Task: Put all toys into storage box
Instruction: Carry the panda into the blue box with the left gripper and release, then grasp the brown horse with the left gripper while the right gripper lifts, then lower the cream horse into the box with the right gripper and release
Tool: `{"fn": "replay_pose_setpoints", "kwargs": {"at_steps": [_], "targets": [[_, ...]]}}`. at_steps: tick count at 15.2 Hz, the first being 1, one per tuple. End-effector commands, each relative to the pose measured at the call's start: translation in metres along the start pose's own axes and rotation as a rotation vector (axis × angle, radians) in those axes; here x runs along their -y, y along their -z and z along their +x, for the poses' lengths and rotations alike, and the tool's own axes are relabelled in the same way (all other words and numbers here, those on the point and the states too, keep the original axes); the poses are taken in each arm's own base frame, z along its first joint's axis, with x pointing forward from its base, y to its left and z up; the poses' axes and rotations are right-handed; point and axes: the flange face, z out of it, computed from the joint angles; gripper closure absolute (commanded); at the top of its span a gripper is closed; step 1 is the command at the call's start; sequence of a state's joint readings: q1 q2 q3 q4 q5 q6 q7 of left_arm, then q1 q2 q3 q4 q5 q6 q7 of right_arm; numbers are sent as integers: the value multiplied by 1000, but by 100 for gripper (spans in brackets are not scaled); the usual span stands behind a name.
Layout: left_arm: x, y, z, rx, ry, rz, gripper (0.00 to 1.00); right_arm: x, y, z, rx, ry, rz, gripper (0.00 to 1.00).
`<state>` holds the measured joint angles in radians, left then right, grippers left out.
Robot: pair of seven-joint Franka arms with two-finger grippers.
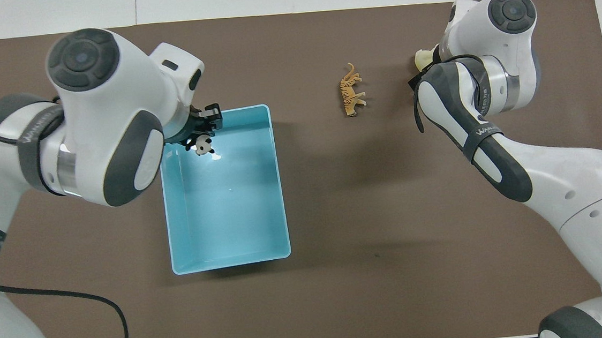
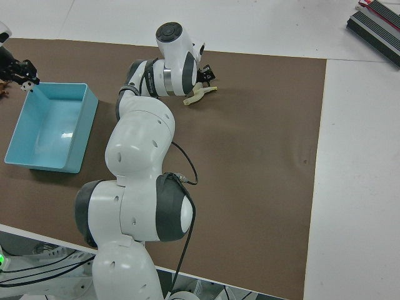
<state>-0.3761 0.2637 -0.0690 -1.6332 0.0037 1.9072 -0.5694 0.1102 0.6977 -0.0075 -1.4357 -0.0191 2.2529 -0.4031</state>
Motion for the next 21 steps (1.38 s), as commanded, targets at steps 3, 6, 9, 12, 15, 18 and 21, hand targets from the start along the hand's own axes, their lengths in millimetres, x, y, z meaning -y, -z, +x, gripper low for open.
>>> {"fn": "replay_pose_setpoints", "kwargs": {"at_steps": [3,6,9,12,15,18,21], "targets": [[40,18,4,-32,32,-1,0,-8,-2,3,-11,-25,8,100],[139,27,53,-75,-51,-2,0,-6,2,5,-15,-76,-3,100],[263,20,95,-166,-213,18,0,0,50,19,34,-106,16,100],[318,-17,125,-255,-249,42,0,85,132,62,78,-178,19,100],[337,-70,145,-298,-219,47,0,231,178,90,69,-323,8,100],[336,-105,145,-298,-213,43,0,349,189,90,55,-363,14,100],[329,-123,136,-270,-218,38,0,457,205,79,-11,-377,49,100]]}}
